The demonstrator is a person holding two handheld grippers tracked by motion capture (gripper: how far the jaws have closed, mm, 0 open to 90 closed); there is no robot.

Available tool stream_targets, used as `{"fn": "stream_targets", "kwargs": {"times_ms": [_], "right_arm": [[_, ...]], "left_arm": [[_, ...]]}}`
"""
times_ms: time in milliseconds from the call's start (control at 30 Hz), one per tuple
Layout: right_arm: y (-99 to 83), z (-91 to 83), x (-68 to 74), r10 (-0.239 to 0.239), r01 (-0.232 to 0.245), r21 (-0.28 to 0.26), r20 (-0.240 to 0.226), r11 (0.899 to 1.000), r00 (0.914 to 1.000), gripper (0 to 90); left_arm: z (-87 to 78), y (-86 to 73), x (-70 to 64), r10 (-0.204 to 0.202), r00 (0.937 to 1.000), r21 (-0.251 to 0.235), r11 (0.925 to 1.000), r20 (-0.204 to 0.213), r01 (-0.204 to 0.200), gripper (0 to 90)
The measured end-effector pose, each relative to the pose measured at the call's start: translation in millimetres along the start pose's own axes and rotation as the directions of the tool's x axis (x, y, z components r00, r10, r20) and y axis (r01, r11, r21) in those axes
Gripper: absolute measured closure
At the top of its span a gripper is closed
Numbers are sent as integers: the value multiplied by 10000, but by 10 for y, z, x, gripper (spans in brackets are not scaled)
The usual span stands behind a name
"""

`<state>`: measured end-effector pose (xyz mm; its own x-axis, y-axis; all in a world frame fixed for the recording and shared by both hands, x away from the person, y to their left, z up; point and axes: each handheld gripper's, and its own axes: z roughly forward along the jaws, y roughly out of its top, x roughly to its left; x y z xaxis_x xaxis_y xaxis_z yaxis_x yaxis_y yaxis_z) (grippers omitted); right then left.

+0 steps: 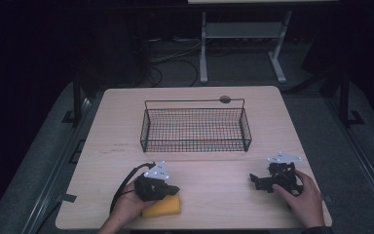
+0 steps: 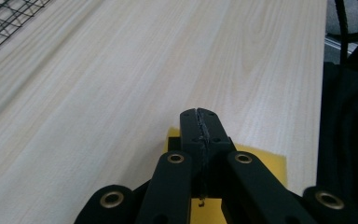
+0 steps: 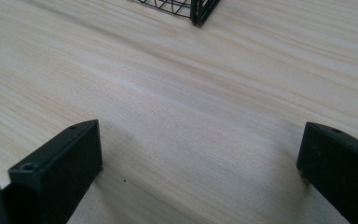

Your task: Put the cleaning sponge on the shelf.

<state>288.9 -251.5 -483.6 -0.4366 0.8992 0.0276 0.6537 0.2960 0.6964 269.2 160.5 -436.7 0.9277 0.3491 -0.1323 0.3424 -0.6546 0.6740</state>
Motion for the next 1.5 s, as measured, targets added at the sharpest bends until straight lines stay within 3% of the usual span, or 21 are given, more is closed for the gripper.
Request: {"fn": "stream_targets", "kwargs": {"times_ms": [833,1500], "right_arm": [[0,0,-1,-8,8,0,2,10000,10000,0],[0,0,0,1,-1,3,2,10000,10000,0]], "left_arm": [[-20,17,223,-339,9972,-147,9993,-667,330,898],[23,115,489,-579,9888,-415,9978,-1376,526,898]]}}
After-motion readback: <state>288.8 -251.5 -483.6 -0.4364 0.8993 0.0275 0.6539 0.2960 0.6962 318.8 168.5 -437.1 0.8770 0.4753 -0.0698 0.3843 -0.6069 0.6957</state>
